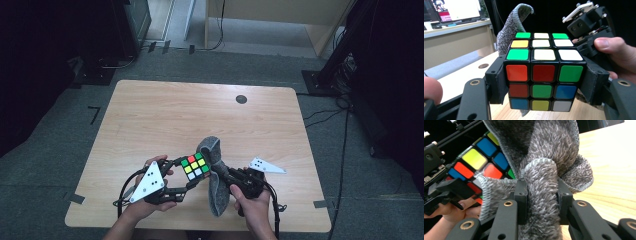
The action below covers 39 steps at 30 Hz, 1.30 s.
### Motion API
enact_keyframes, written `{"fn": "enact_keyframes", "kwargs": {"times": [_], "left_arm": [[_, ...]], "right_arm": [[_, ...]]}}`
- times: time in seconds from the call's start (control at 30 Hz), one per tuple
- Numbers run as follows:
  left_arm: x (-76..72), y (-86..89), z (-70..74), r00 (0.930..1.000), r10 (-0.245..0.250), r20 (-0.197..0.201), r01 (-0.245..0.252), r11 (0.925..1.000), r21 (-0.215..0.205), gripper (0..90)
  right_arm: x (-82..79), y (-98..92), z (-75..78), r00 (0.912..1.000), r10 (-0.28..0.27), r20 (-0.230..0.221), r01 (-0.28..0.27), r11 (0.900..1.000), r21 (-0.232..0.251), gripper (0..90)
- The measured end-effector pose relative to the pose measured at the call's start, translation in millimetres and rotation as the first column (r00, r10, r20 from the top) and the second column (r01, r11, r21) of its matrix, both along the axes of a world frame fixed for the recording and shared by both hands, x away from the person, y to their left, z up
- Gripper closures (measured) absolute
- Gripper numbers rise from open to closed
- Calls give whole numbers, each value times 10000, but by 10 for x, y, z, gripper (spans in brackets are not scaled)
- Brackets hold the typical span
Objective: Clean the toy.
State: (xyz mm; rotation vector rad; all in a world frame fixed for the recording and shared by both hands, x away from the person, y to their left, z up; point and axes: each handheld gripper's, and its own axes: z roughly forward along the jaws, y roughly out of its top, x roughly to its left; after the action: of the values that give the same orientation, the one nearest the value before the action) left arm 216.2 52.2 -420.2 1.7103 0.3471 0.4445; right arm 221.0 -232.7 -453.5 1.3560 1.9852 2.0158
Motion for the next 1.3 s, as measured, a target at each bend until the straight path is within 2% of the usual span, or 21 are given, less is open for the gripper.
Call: {"fn": "enact_keyframes", "kwargs": {"times": [0.07, 0.1, 0.17, 0.23, 0.3, 0.4, 0.47, 0.53, 0.6, 0.67, 0.7, 0.83, 0.93, 1.0, 1.03, 1.2, 1.3], "left_arm": [[20, 4, -15, 9999, 106, -48, -106, 9999, 69, 340], [30, 3, -25, 9998, 177, -76, -176, 9998, 121, 341], [49, -4, -55, 9996, 255, -142, -250, 9990, 363, 341], [50, -10, -71, 9995, 225, -239, -217, 9992, 349, 341], [45, -9, -53, 9994, 139, -303, -136, 9999, 92, 341], [36, 17, -15, 9994, 283, -206, -287, 9994, -204, 341], [47, 60, 9, 9987, 408, -314, -424, 9977, -526, 340], [73, 109, 26, 9975, 426, -563, -480, 9940, -984, 340], [105, 146, 30, 9951, 261, -949, -399, 9884, -1467, 341], [121, 152, 13, 9905, -57, -1370, -215, 9804, -1960, 341], [122, 144, 4, 9891, -150, -1462, -155, 9786, -2053, 341], [97, 76, -8, 9873, -423, -1532, 96, 9781, -2080, 341], [88, 54, -13, 9888, -348, -1452, 63, 9813, -1924, 341], [92, 63, -14, 9906, -97, -1362, -152, 9834, -1807, 341], [101, 77, -15, 9908, -8, -1355, -236, 9837, -1781, 341], [165, 157, -34, 9865, 235, -1619, -547, 9800, -1913, 342], [183, 171, -34, 9787, -92, -2049, -398, 9714, -2339, 342]], "right_arm": [[-24, -16, 31, 9995, -183, 251, 183, 9998, 7, 702], [-50, -36, 62, 9977, -374, 574, 363, 9991, 197, 702], [-106, -70, 159, 9912, -371, 1269, 275, 9967, 769, 702], [-140, -61, 239, 9858, -237, 1663, 85, 9958, 916, 701], [-130, -33, 235, 9861, -30, 1662, -77, 9980, 633, 700], [-85, -28, 119, 9933, 19, 1159, -82, 9985, 547, 701], [-56, -6, 43, 9956, 52, 933, -70, 9998, 182, 702], [-52, 38, 0, 9948, 327, 961, -334, 9994, 60, 702], [-74, 124, -1, 9886, 897, 1206, -878, 9959, -210, 704], [-108, 236, -5, 9772, 1405, 1590, -1334, 9896, -545, 708], [-121, 287, -10, 9722, 1557, 1750, -1450, 9868, -726, 710], [-165, 417, -50, 9532, 1999, 2267, -1709, 9751, -1411, 713], [-189, 487, -74, 9410, 2191, 2579, -1735, 9667, -1884, 714], [-194, 484, -61, 9356, 2095, 2843, -1457, 9623, -2297, 716], [-189, 462, -47, 9361, 1958, 2921, -1279, 9633, -2361, 716], [-133, 281, 2, 9463, 915, 3100, -423, 9859, -1618, 716], [-148, 284, 7, 9443, 886, 3169, -376, 9858, -1638, 714]]}}
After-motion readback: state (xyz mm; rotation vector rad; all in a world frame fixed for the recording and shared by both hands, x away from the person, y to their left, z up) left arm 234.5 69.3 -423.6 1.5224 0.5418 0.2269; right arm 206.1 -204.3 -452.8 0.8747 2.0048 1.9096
